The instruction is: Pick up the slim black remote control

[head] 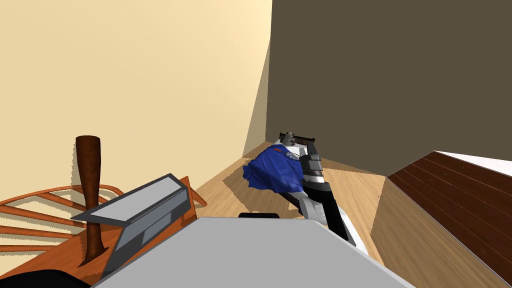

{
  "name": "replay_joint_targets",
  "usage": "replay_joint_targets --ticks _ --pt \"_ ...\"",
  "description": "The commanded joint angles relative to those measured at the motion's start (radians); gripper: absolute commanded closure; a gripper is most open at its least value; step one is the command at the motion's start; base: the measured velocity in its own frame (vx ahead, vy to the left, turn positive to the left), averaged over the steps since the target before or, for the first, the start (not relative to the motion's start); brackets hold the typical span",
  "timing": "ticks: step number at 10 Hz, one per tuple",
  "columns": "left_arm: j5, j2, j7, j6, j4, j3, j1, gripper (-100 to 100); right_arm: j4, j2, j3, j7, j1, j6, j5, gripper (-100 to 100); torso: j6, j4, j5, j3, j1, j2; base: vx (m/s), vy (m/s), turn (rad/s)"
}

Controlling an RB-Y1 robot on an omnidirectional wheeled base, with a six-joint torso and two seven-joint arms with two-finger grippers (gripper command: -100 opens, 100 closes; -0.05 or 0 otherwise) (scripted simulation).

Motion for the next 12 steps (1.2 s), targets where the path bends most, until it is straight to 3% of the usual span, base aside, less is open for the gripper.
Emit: replay_joint_targets --ticks 1,7,8,10,12 --pt "0.001 -0.006 -0.012 -0.011 0.016 0.000 -0.005 -100 0.000 0.000 0.000 0.000 0.000 0.000 0.000 0 0.000 0.000 0.000 0.000 0.000 0.000 0.009 0.000 0.029" --pt "0.001 -0.006 -0.012 -0.011 0.016 0.000 -0.005 -100 0.000 0.000 0.000 0.000 0.000 0.000 0.000 0 0.000 0.000 0.000 0.000 0.000 0.000 0.005 0.000 0.000" --pt "-0.006 -0.036 -0.019 0.008 0.029 0.003 -0.022 -100 0.000 0.000 0.000 0.000 0.000 0.000 0.000 0 0.000 0.000 0.000 0.000 0.000 0.000 -0.007 -0.001 -0.023" --pt "-0.006 -0.036 -0.019 0.008 0.034 0.003 -0.022 -100 0.000 0.000 0.000 0.000 0.000 0.000 0.000 0 0.000 0.000 0.000 0.001 0.000 0.001 -0.003 0.000 -0.010" --pt "-0.014 -0.073 -0.028 0.032 0.045 0.006 -0.043 -100 0.000 0.000 0.000 0.000 0.000 0.000 0.000 0 0.000 0.002 0.004 0.002 0.001 0.001 -0.012 -0.001 -0.038"
